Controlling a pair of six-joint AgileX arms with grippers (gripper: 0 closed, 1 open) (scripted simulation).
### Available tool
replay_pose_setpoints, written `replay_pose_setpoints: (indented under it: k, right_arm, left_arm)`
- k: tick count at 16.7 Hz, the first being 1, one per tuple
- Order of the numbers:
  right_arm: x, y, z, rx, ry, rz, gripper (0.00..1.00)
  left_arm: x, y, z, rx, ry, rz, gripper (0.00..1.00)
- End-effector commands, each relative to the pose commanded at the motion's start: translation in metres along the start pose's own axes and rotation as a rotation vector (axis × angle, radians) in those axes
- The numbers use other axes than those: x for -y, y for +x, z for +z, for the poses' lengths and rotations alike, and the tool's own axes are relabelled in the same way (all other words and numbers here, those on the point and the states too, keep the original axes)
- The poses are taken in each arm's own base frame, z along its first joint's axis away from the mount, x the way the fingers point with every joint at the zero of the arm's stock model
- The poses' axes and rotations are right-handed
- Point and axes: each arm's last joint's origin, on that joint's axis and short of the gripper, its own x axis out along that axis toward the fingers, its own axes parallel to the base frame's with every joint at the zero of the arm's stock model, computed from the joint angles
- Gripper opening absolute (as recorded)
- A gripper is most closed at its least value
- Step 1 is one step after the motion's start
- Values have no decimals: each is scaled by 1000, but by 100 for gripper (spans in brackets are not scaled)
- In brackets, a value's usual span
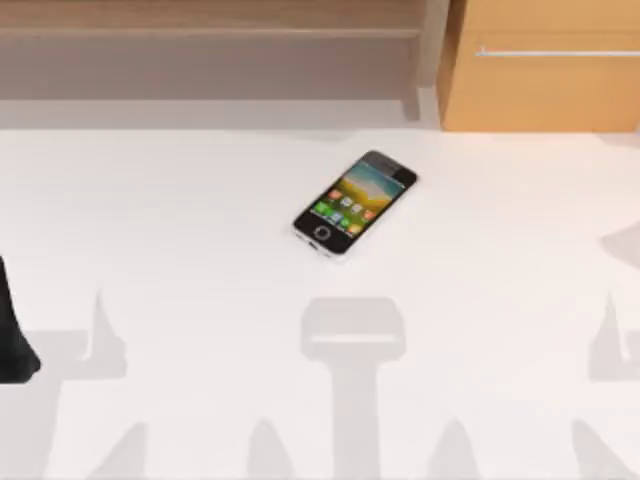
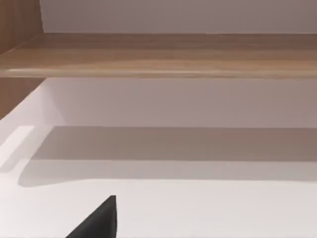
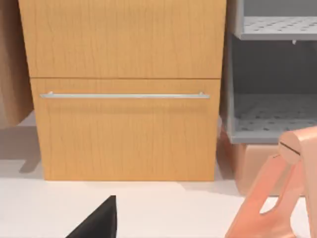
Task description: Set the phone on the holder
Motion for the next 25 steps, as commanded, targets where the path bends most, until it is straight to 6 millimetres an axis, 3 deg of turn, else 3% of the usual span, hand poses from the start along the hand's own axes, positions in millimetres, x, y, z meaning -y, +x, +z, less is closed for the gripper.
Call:
replay_pose_setpoints:
  k: [4, 7, 11, 14, 18, 22, 25]
  right_arm:
    - [-1, 1, 0, -33, 5, 7, 100]
    - [-5, 4, 5, -169, 31, 32, 100]
    - [-15, 15, 34, -399, 92, 59, 100]
    - [-29, 36, 79, -533, 159, 61, 100]
    - [-61, 83, 158, -615, 285, 44, 100]
    - [-114, 141, 231, -625, 450, 17, 100]
    - [-165, 186, 261, -636, 575, -17, 100]
  left_arm:
    - [0, 0, 0, 0, 0, 0, 100]
    - [0, 0, 0, 0, 0, 0, 100]
    - [0, 0, 0, 0, 0, 0, 100]
    - [0, 0, 0, 0, 0, 0, 100]
    - [0, 0, 0, 0, 0, 0, 100]
    - [0, 0, 0, 0, 0, 0, 100]
    - [0, 0, 0, 0, 0, 0, 100]
